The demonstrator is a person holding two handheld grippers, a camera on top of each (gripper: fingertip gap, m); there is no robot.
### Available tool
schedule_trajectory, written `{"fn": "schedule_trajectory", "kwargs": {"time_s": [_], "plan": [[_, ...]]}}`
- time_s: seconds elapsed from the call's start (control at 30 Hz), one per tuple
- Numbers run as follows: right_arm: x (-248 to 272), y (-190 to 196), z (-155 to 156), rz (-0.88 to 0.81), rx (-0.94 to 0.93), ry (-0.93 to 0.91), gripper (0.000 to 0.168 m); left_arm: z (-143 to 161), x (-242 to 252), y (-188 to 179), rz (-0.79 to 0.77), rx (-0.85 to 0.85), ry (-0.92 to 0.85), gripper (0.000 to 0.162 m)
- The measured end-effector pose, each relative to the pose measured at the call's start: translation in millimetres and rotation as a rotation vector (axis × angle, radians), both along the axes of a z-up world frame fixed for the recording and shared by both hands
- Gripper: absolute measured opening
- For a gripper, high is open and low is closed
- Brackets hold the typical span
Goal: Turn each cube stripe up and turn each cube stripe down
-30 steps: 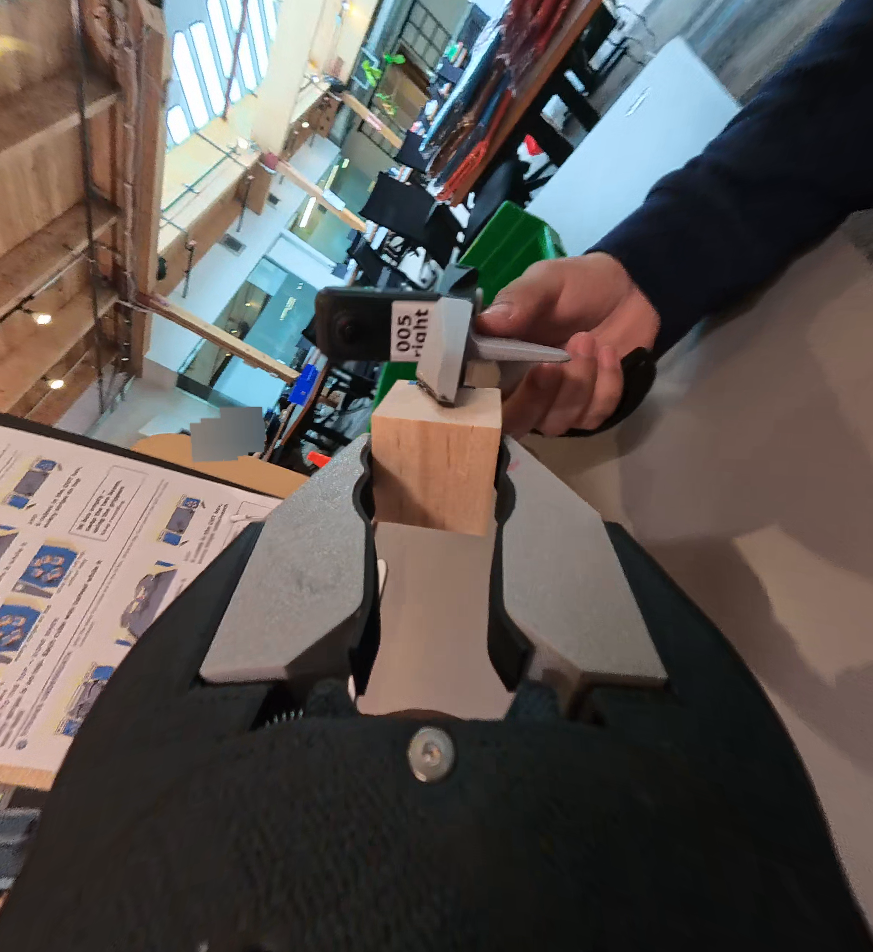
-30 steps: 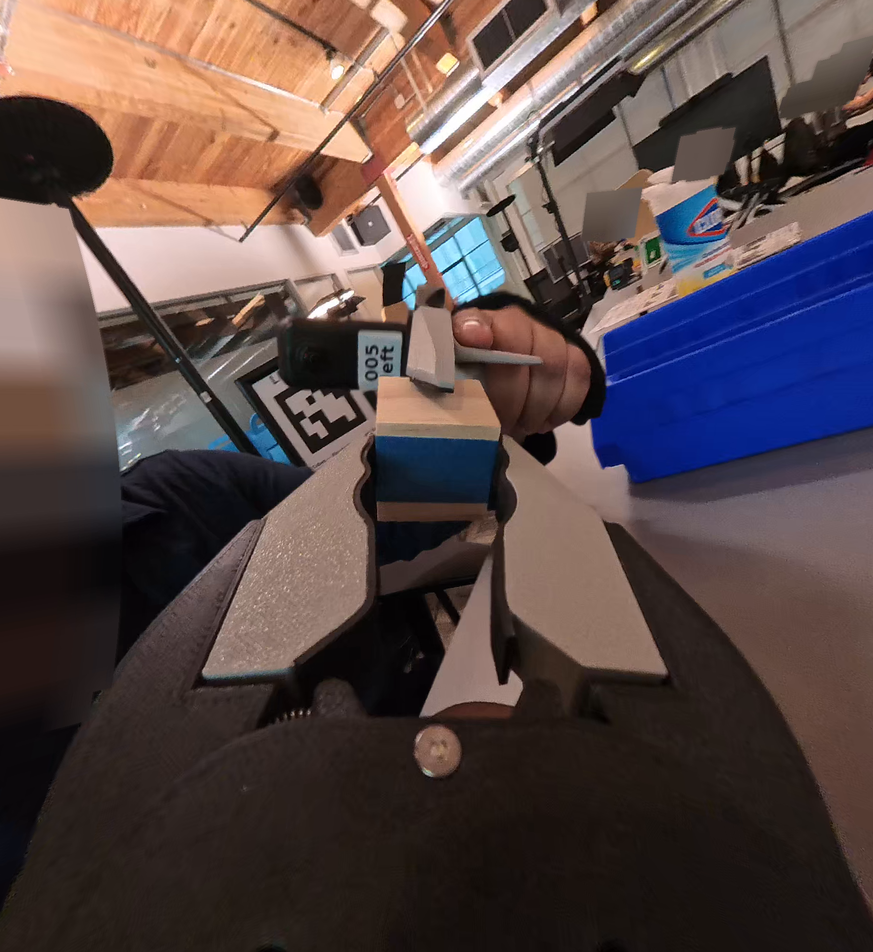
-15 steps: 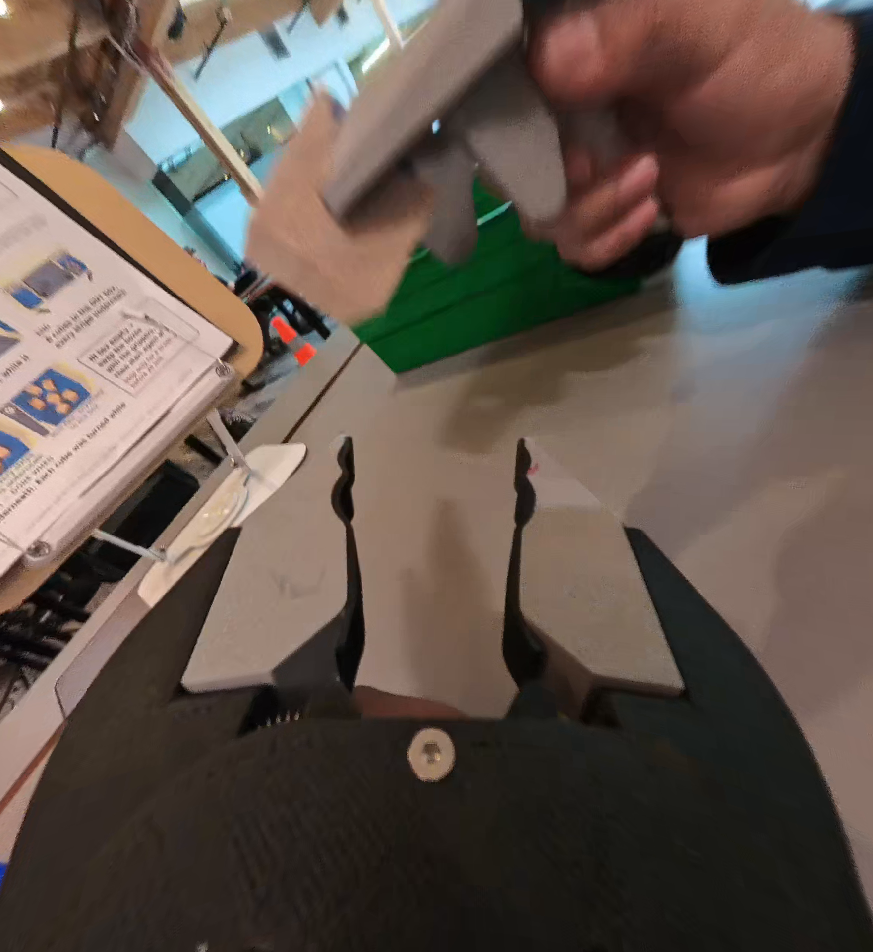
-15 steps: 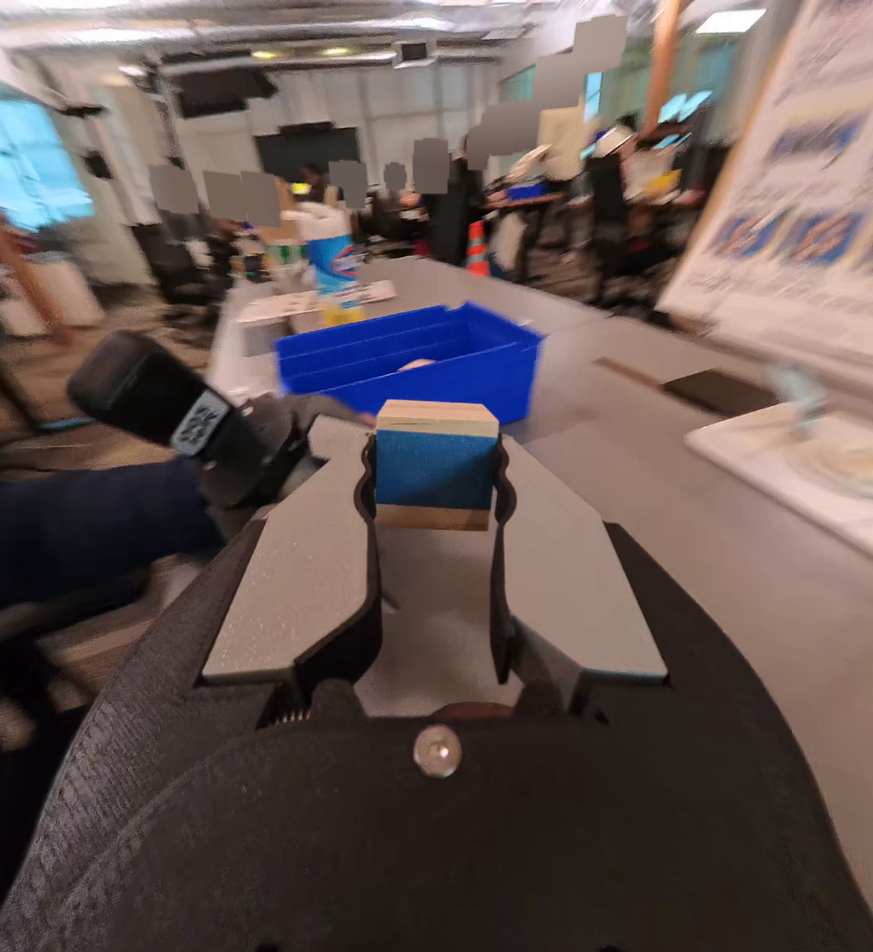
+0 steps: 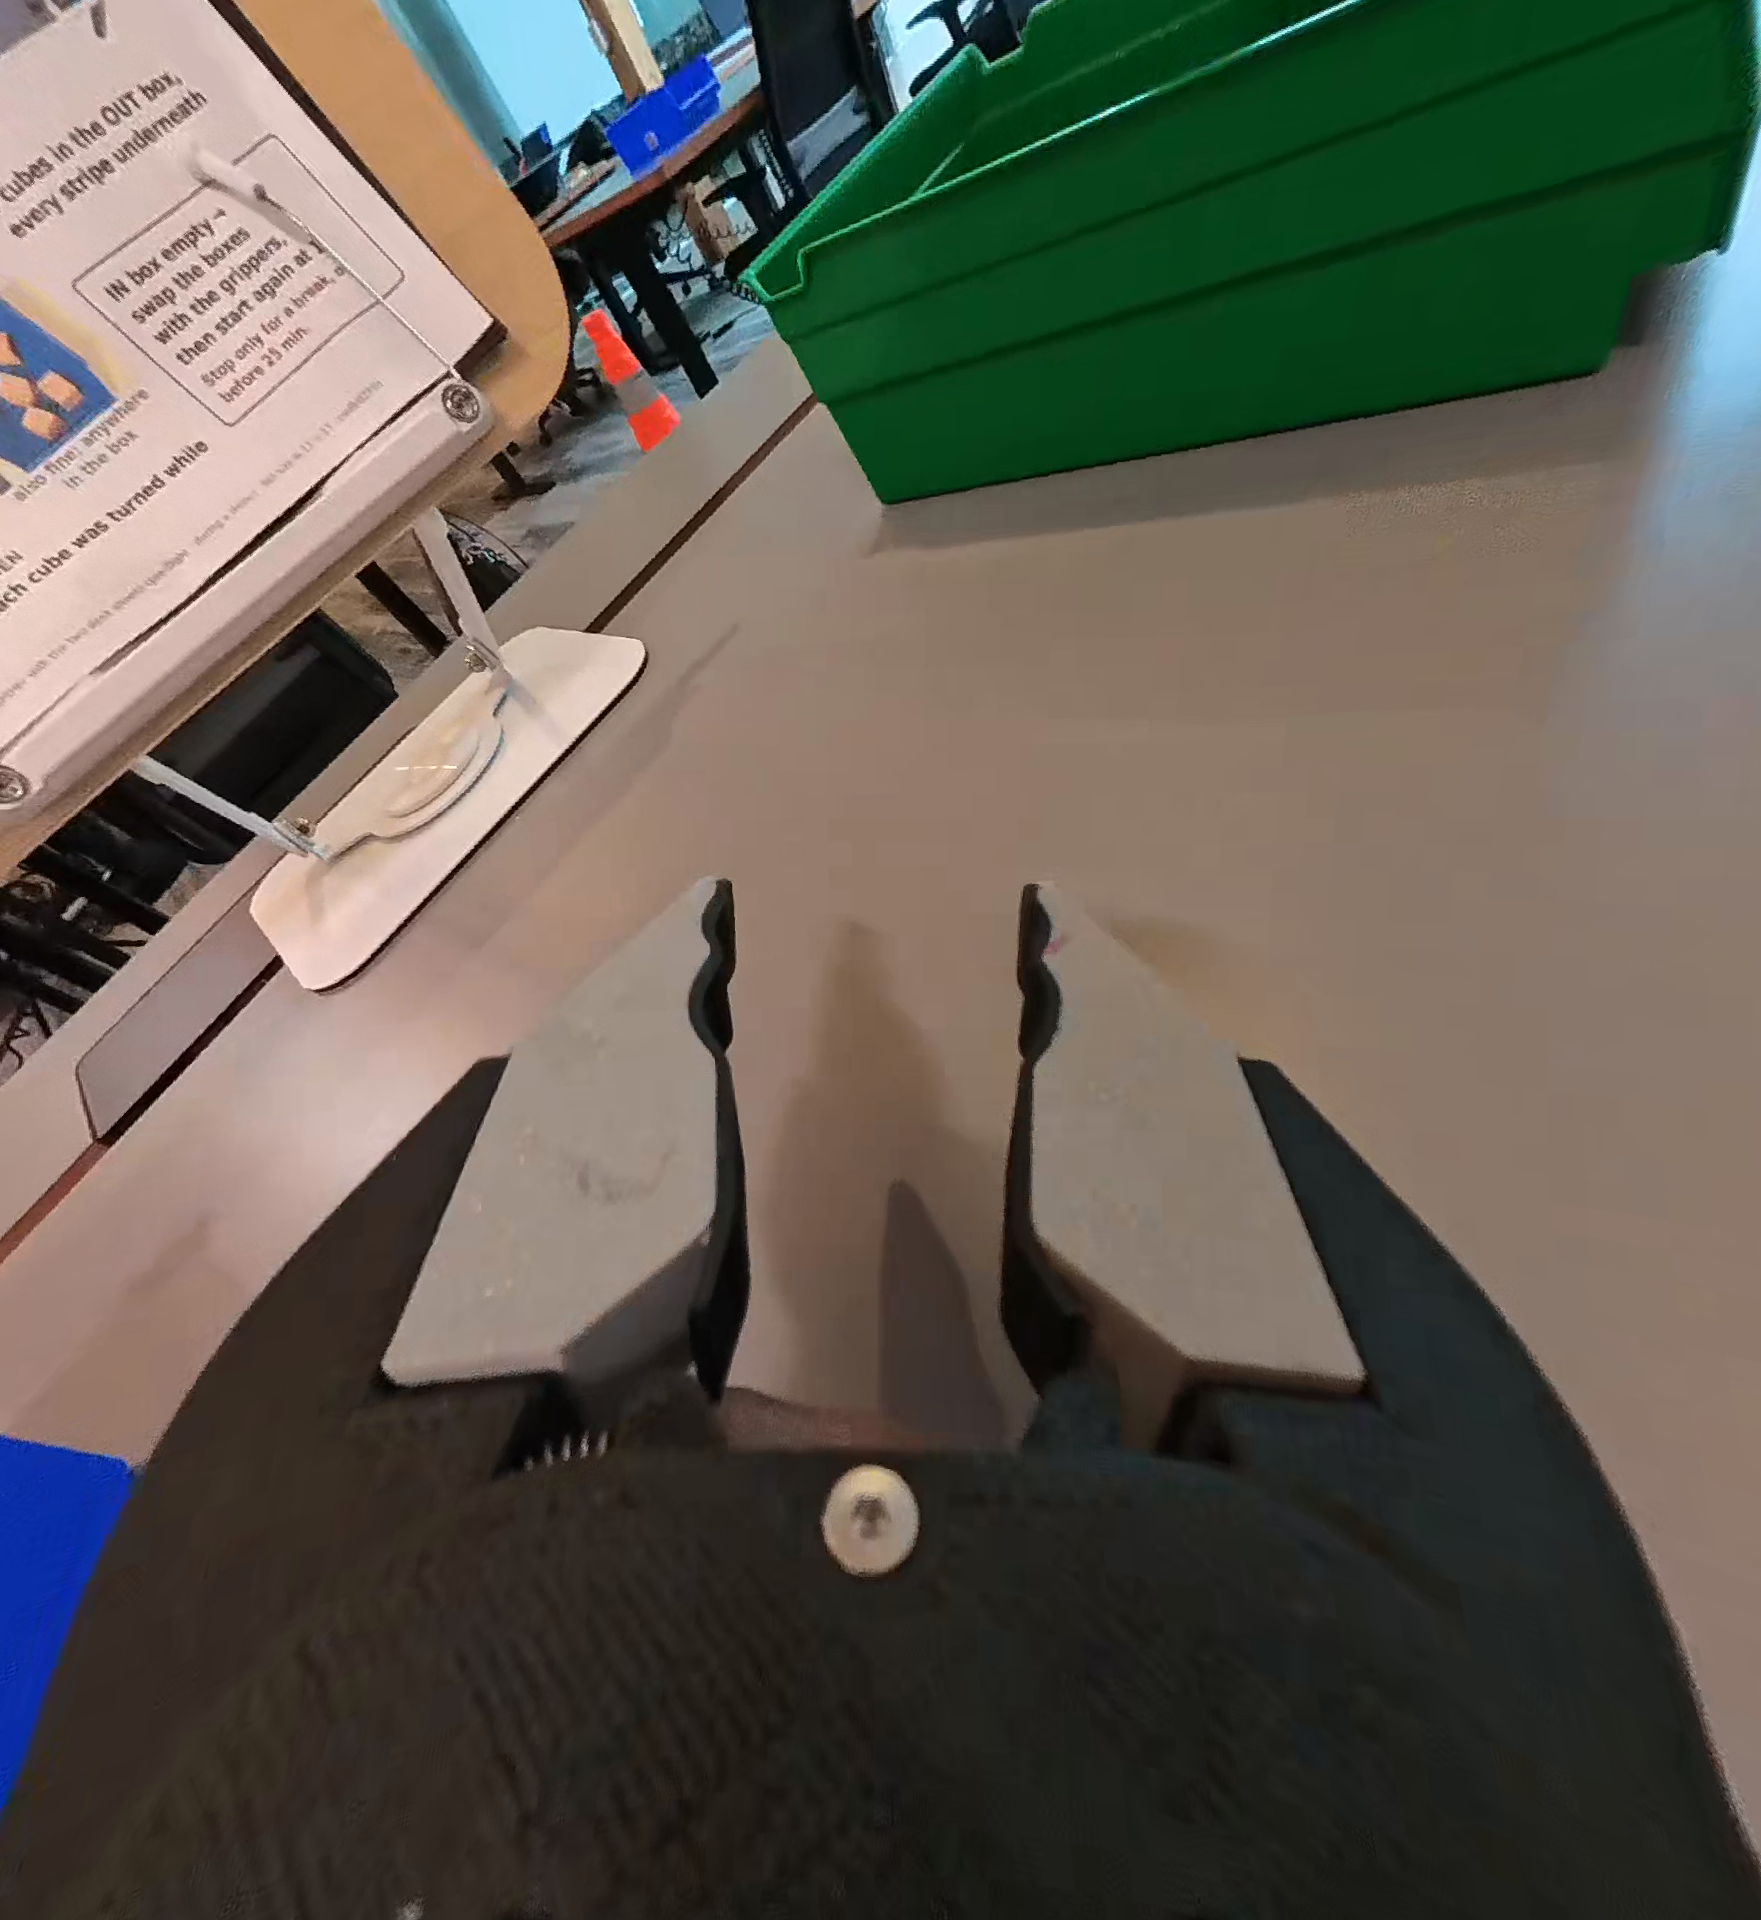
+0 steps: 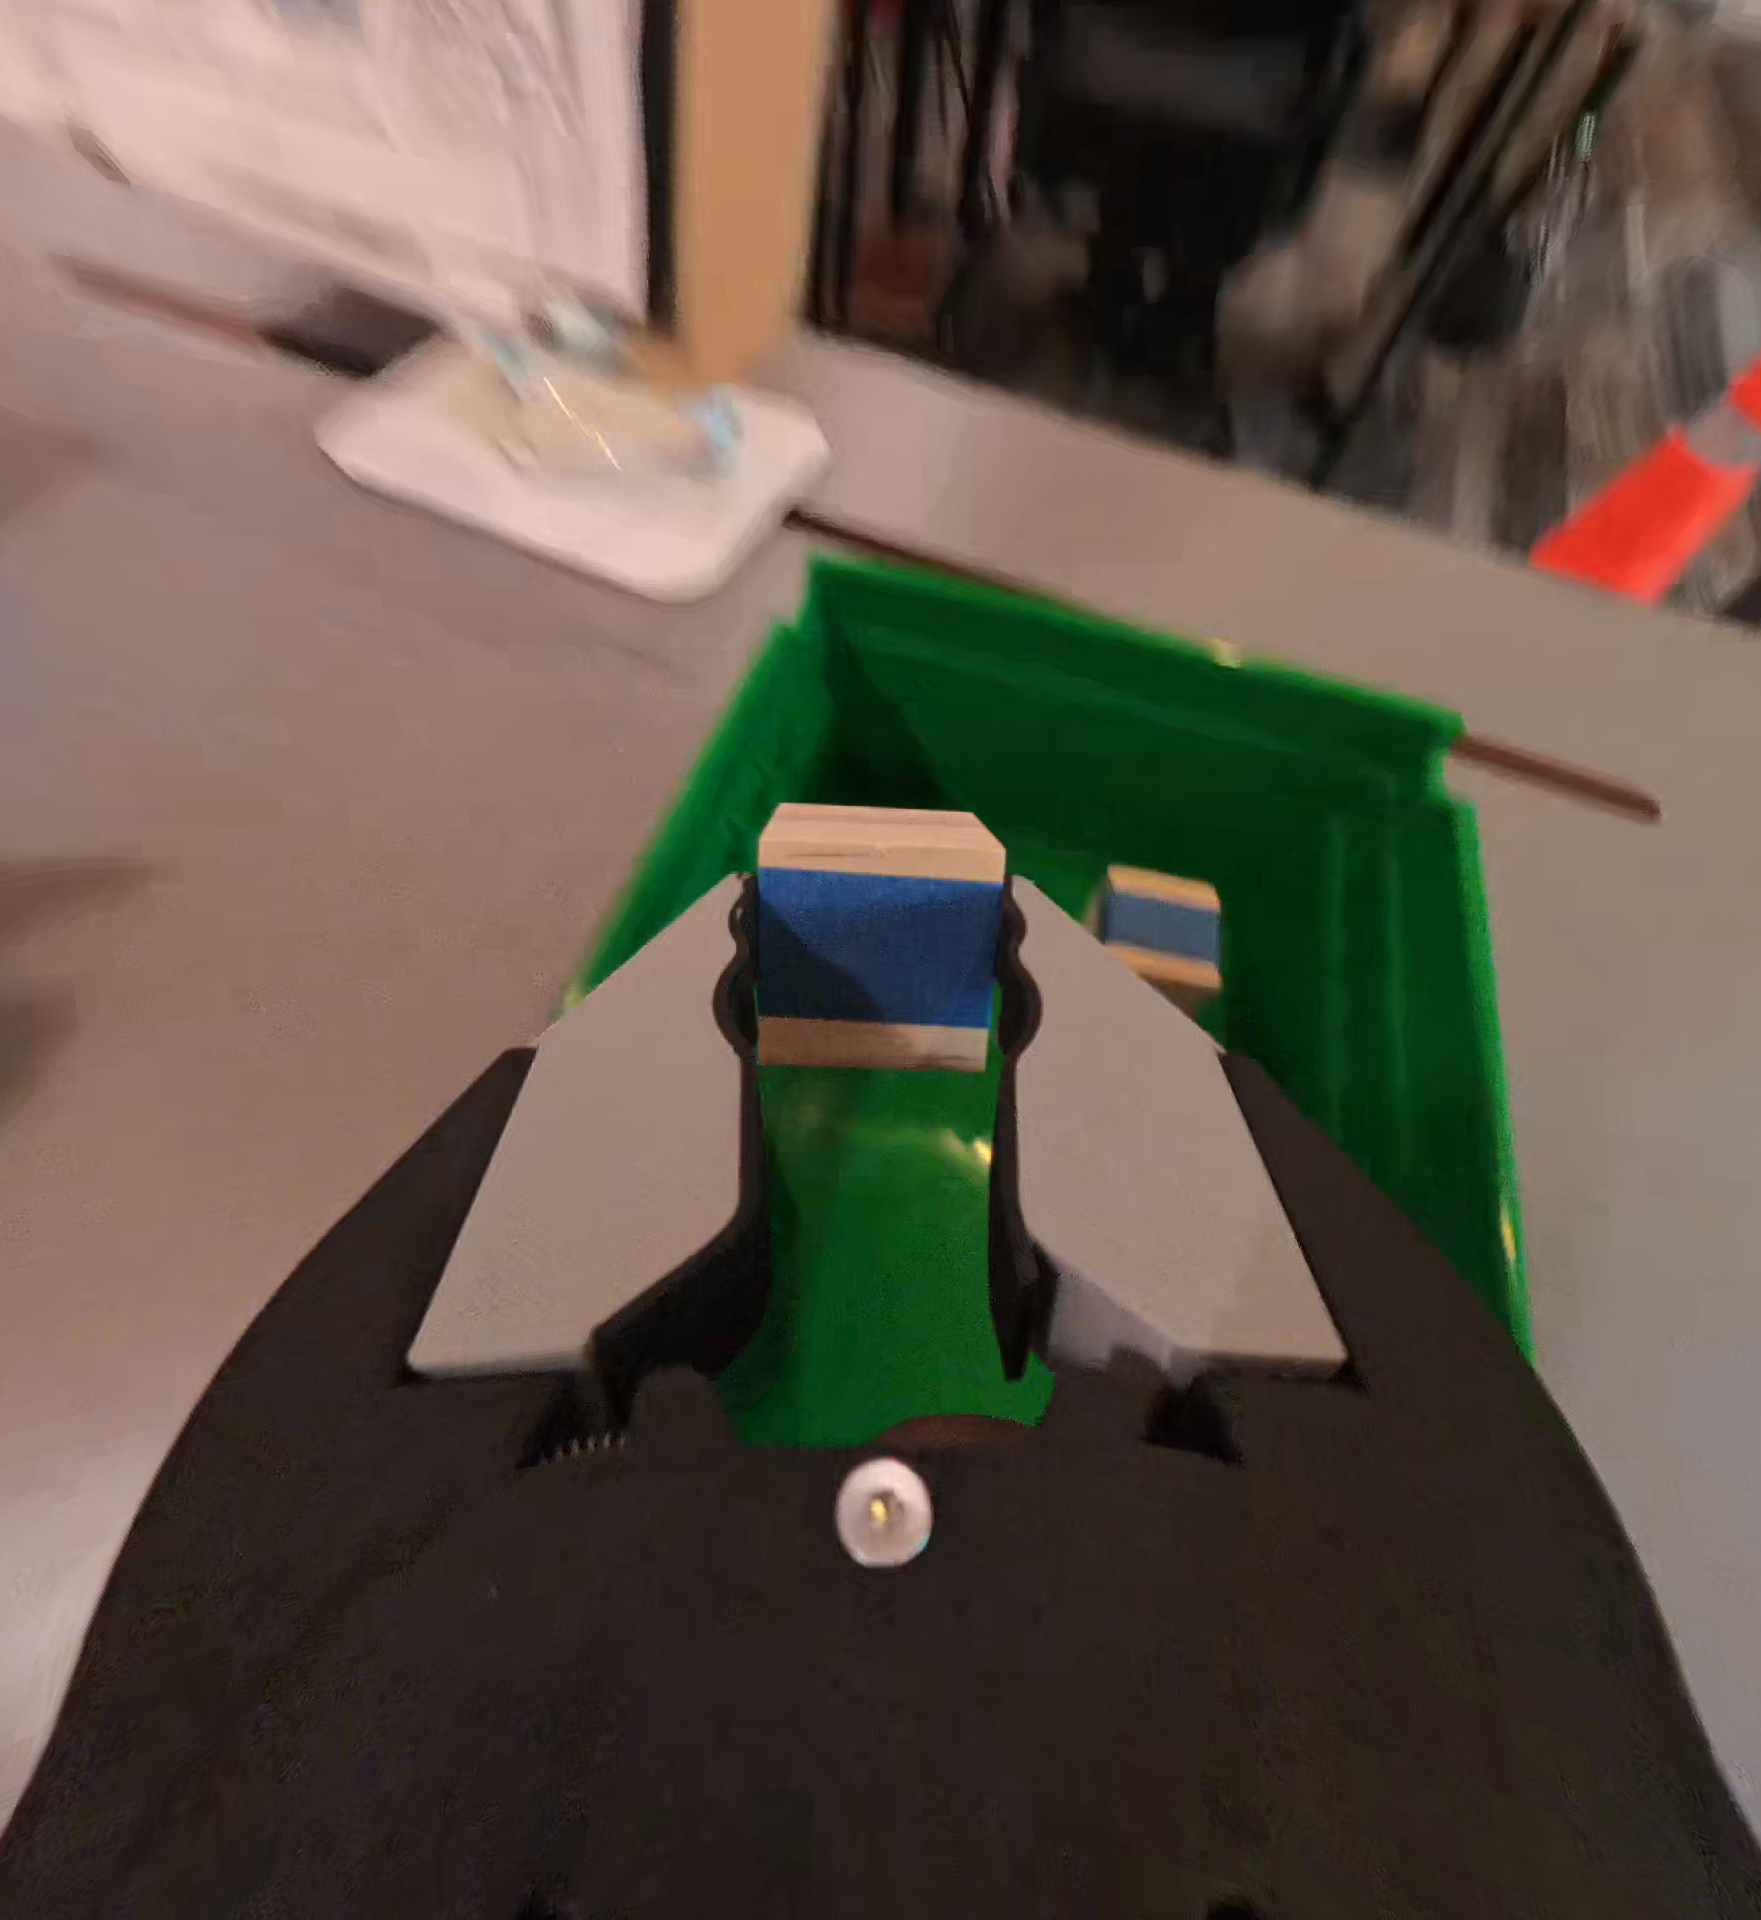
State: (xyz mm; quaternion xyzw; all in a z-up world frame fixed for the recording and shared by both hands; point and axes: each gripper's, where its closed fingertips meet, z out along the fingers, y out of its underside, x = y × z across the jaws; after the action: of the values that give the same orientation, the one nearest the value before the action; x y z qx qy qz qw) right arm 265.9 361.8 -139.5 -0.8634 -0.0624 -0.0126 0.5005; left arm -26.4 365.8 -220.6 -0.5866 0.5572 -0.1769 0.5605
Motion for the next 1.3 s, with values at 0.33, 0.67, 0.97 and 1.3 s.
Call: {"fn": "schedule_trajectory", "kwargs": {"time_s": [0.33, 0.67, 0.97, 1.3], "plan": [[38.3, 4.1, -111.2, -0.049, -0.488, -0.063, 0.043, -3.0, -2.2, 3.1, 0.01, 0.013, 0.023, 0.051], [23.8, 0.3, -99.0, -0.009, -0.483, -0.097, 0.051, -6.2, -2.9, 5.0, 0.012, -0.003, 0.038, 0.052], [-44.6, 4.0, 10.5, 0.079, -0.216, -0.145, 0.051, -7.6, -3.2, 5.4, 0.015, -0.009, 0.045, 0.051], [-218.5, 30.2, -0.8, 0.39, 0.001, -0.046, 0.053, -6.4, -6.1, 9.3, 0.031, -0.036, 0.029, 0.051]]}}
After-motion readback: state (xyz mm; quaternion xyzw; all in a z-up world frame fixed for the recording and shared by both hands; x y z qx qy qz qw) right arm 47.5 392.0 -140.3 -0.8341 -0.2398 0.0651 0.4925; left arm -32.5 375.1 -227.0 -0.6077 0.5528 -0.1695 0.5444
